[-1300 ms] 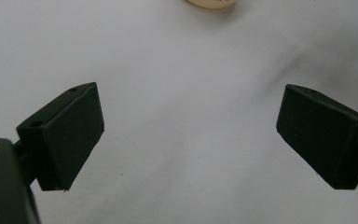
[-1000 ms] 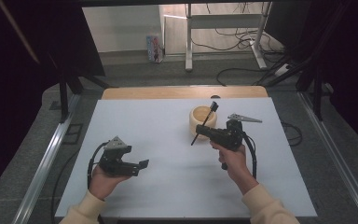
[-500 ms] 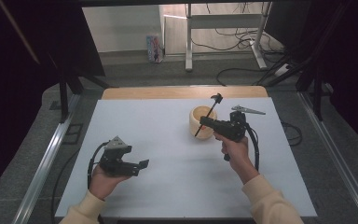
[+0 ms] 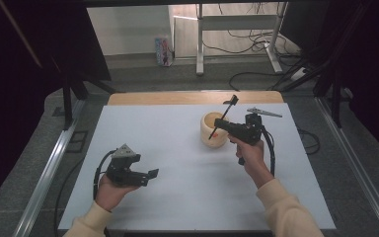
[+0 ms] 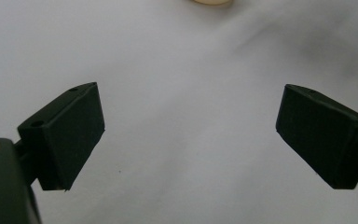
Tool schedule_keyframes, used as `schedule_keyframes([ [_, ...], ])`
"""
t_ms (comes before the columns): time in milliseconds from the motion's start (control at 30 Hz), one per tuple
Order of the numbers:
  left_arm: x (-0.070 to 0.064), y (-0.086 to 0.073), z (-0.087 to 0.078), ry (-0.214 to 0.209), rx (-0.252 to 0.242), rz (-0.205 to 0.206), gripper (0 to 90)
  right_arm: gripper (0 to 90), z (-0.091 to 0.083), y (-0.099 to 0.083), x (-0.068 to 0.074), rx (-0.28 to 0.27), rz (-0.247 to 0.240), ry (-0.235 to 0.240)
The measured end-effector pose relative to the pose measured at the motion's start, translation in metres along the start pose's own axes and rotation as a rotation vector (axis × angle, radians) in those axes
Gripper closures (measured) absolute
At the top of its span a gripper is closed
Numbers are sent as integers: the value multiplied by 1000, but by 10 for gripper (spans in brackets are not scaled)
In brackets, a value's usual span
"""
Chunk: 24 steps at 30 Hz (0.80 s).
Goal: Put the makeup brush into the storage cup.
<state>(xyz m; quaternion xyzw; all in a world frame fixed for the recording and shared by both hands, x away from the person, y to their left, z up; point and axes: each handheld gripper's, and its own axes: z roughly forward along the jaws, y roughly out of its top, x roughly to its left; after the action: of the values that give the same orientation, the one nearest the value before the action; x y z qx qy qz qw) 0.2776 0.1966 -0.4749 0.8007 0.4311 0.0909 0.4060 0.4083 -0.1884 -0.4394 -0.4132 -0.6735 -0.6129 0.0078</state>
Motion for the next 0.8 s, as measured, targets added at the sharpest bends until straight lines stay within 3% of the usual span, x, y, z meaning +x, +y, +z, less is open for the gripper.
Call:
schedule_keyframes([
  [800, 1, 0, 1, 3, 3, 1, 87, 840, 0, 29, -13, -34, 1, -56],
])
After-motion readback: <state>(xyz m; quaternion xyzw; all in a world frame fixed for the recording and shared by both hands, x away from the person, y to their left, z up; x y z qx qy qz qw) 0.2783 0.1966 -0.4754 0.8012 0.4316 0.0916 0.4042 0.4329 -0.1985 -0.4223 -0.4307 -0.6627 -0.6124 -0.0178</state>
